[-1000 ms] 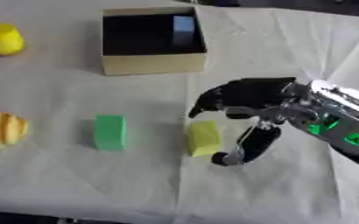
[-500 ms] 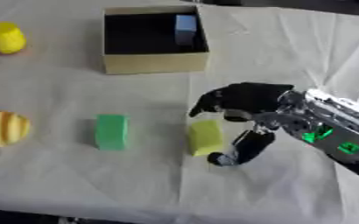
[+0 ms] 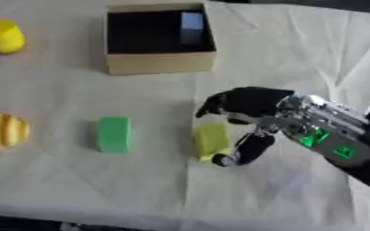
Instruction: Pick up objects on the table and place them in the box.
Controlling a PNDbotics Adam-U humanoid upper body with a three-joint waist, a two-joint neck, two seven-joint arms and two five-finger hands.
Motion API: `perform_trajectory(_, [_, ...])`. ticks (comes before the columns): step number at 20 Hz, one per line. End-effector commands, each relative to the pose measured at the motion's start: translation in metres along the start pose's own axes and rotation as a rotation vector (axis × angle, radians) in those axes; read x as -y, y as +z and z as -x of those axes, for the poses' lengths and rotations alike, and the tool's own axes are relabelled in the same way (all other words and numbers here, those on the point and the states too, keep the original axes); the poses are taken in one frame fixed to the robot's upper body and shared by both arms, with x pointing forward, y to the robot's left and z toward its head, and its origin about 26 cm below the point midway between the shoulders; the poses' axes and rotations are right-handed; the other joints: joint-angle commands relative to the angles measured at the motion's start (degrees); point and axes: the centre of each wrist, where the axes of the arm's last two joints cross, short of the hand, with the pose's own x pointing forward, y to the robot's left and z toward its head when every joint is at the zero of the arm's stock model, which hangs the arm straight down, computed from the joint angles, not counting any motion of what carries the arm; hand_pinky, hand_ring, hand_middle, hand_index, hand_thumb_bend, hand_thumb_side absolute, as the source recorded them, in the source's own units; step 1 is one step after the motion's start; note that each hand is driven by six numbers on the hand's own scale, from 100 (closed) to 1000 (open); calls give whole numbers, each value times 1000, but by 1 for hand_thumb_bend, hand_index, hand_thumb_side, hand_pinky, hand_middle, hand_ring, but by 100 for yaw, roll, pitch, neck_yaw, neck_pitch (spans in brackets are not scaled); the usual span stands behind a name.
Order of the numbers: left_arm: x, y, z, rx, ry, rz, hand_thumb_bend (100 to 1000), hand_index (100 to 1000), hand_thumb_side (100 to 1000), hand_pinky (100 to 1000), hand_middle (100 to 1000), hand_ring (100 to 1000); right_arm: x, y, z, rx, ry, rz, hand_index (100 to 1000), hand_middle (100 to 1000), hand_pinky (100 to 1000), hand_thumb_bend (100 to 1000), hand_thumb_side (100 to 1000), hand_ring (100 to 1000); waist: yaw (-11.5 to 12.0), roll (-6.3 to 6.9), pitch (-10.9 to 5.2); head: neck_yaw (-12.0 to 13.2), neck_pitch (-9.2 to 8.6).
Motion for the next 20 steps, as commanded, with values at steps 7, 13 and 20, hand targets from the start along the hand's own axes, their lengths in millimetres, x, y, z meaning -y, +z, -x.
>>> perform_trajectory(7, [0, -4, -5, 23, 5, 9, 324, 836, 631, 687, 723, 777, -7, -9, 14, -38, 8, 45, 728, 618, 776, 405, 308, 765, 20, 52, 22, -42, 22])
perform_trajectory(13, [0, -4, -5, 23, 3, 9, 321, 836, 631, 688, 724, 778, 25, 14, -6, 47, -82, 194, 635, 525, 742, 180, 237, 673, -3, 43, 8, -6, 22])
perform_trajectory(20, [-2, -3, -4, 19, -7, 11, 318, 837, 632, 689, 726, 779, 63, 40, -2, 119, -128, 298, 667, 557, 741, 100, 220, 677, -38, 11, -31, 65, 22])
